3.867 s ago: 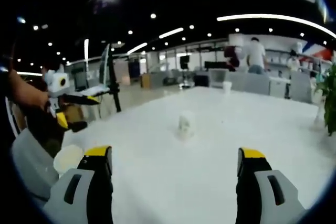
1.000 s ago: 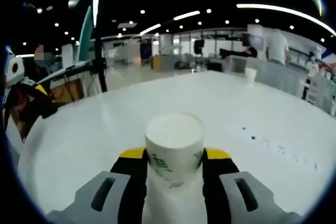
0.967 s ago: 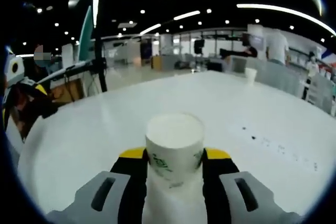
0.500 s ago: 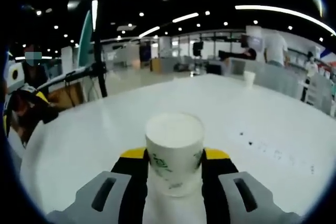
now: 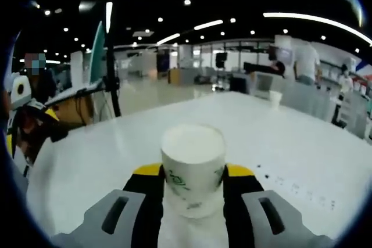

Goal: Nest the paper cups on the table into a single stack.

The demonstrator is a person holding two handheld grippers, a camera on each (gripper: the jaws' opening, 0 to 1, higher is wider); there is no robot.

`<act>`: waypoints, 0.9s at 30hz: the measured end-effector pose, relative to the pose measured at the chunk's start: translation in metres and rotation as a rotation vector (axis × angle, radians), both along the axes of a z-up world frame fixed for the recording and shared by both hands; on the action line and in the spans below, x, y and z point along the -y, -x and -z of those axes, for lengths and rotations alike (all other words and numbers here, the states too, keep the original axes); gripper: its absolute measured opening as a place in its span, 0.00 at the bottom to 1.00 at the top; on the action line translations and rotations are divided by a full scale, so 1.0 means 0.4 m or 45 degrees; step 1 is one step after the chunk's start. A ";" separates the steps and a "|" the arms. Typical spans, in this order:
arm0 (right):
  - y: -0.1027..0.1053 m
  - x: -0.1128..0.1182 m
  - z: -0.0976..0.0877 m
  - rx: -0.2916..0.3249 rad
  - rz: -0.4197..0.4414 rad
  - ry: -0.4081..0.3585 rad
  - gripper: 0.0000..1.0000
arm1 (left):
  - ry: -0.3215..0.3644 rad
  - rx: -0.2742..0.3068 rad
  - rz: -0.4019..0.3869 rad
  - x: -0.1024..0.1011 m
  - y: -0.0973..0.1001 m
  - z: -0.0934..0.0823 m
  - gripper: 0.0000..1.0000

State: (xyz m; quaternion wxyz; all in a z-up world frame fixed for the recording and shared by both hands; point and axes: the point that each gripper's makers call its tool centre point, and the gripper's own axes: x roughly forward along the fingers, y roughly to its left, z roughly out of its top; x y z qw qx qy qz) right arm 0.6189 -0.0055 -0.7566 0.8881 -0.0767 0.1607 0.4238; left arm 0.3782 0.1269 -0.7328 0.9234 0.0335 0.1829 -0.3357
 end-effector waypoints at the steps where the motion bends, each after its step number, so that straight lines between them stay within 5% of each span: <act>1: 0.000 0.003 -0.004 -0.008 0.003 -0.004 0.37 | -0.001 0.002 0.001 0.000 0.000 -0.003 0.98; 27: 0.031 0.050 -0.148 0.022 0.002 -0.034 0.36 | 0.060 0.006 -0.036 0.004 -0.006 -0.068 0.98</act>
